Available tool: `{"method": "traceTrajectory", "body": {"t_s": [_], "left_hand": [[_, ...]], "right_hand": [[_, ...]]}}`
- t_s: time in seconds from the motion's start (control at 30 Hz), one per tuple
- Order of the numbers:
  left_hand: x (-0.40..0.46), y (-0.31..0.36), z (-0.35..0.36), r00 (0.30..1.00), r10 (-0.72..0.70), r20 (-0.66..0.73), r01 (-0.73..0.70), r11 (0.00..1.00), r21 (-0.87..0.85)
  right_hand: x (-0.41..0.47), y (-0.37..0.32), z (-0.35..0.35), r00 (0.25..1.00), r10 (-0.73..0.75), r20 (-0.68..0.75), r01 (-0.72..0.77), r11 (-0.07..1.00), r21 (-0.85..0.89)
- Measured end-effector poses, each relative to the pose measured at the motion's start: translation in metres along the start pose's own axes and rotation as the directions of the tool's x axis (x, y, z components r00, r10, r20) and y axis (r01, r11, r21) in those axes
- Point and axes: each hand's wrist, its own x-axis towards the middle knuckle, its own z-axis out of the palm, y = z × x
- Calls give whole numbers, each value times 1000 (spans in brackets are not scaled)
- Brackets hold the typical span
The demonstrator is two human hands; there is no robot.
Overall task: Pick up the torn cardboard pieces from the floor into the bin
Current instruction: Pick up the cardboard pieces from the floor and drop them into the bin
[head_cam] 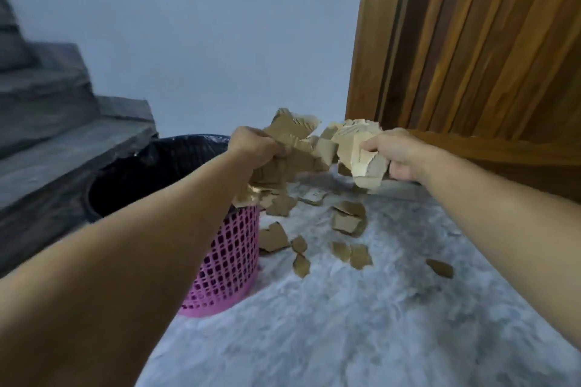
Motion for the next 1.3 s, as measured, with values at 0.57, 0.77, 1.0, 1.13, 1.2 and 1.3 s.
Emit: {"method": "traceTrajectory", "body": {"t_s": [0.57,0.77,1.0,1.13,1.2,1.3], "left_hand": [[42,-76,-170,927,-263,-267,285,957,46],[31,-89,-165,953,-216,-212,273,916,293],[18,-59,-100,986,73,-151,3,892,451],[1,-43,-25,952,306,-17,-265,848,458],[-11,-39,3,898,437,48,-398,760,514],[-28,-54,68,846,456,277,-529,651,544]], "right_hand": [[4,-64,209,943,-35,332,112,970,-214],[18,-51,194,941,-56,335,145,959,-245],[7,-24,101,929,85,362,113,864,-491],[-2,22,37,921,222,319,31,776,-630],[-11,41,20,917,235,322,55,725,-686],[-27,99,-18,907,297,300,44,640,-767]]}}
